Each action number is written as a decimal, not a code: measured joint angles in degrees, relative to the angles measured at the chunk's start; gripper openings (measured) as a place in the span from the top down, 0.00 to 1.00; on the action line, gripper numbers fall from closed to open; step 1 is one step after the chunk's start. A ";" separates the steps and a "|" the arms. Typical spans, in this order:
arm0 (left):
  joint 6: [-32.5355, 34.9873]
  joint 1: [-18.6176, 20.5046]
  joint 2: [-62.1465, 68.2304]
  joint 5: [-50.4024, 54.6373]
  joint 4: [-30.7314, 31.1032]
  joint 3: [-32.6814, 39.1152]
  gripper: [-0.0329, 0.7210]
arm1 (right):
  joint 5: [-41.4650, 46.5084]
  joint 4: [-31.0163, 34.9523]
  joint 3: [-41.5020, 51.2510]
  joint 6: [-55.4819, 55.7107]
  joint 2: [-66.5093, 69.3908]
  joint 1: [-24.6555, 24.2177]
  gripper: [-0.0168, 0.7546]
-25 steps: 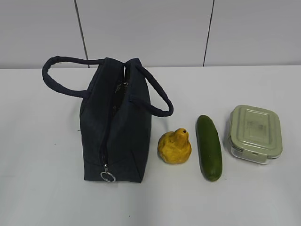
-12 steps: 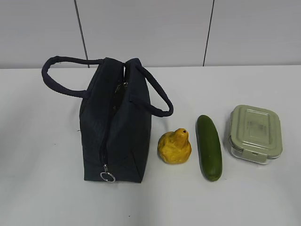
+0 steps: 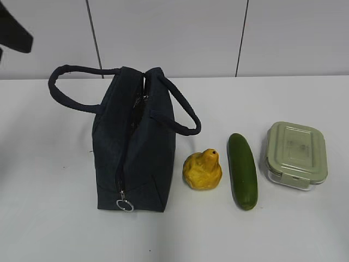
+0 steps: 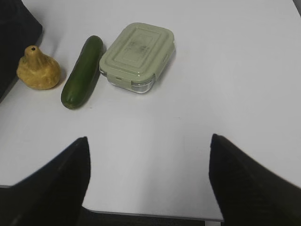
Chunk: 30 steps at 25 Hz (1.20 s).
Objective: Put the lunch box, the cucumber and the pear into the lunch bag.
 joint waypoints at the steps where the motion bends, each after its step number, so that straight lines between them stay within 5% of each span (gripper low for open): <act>1: 0.00 -0.98 2.07 0.41 0.06 -1.78 0.38 | 0.00 0.00 0.00 0.00 0.00 0.00 0.22; 13: 0.19 -7.39 23.36 3.04 1.86 -17.46 0.38 | 0.00 0.00 0.00 0.00 0.00 0.00 0.22; 30: 0.19 -8.47 33.95 1.68 0.19 -18.64 0.38 | 0.09 0.00 0.00 0.00 0.00 0.00 0.22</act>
